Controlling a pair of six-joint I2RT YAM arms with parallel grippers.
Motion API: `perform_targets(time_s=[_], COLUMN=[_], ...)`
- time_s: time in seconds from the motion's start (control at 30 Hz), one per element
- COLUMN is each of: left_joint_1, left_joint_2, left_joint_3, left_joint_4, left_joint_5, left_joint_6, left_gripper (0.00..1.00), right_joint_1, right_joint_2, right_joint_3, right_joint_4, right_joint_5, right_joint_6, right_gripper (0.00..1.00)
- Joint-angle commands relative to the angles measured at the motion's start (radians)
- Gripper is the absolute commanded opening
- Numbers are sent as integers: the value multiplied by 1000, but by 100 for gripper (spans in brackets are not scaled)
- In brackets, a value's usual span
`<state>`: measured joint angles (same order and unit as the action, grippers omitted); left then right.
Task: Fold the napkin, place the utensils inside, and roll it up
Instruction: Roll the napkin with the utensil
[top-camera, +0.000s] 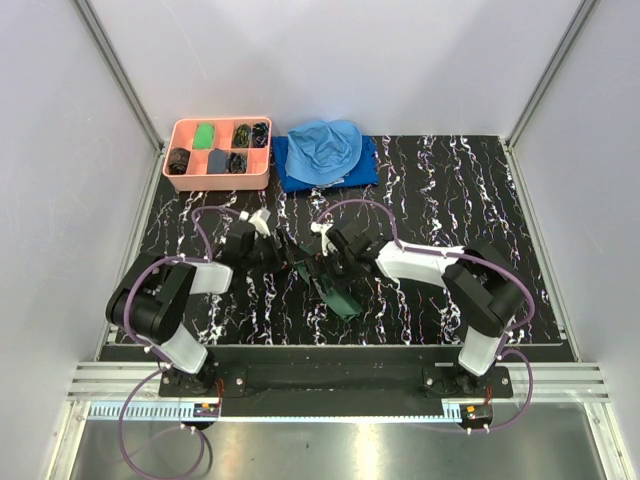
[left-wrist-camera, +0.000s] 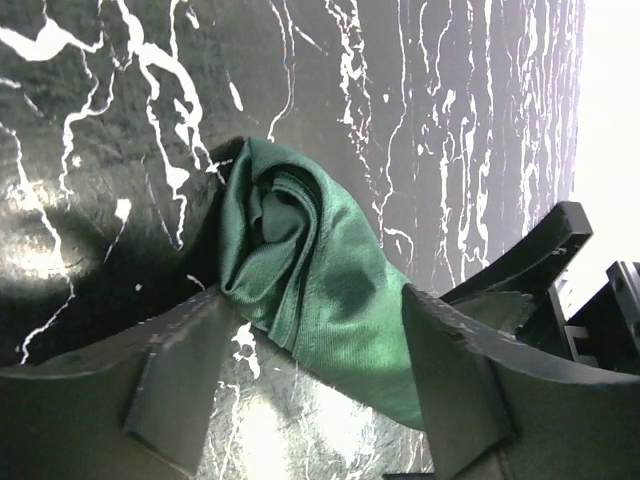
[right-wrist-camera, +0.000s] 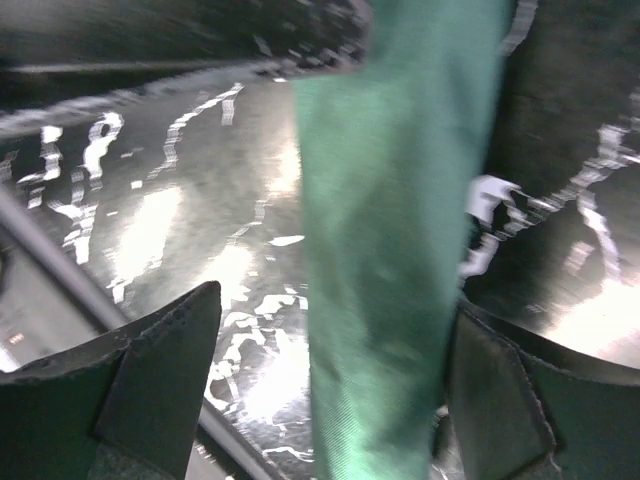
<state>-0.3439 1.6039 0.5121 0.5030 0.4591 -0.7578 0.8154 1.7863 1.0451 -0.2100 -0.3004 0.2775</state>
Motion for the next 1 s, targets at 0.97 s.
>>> perform_targets(time_s=[0.97], left_joint_1=[302], left_joint_2=[-466], left_joint_3=[298], left_joint_4=[-773], left_joint_5=[-106], left_joint_6=[232], left_gripper=[99], right_joint_1=[91], right_joint_2=[359], right_joint_3=[462], right_joint_4=[-322], right_joint_5=[540], right_joint_6=[28], right_gripper=[64])
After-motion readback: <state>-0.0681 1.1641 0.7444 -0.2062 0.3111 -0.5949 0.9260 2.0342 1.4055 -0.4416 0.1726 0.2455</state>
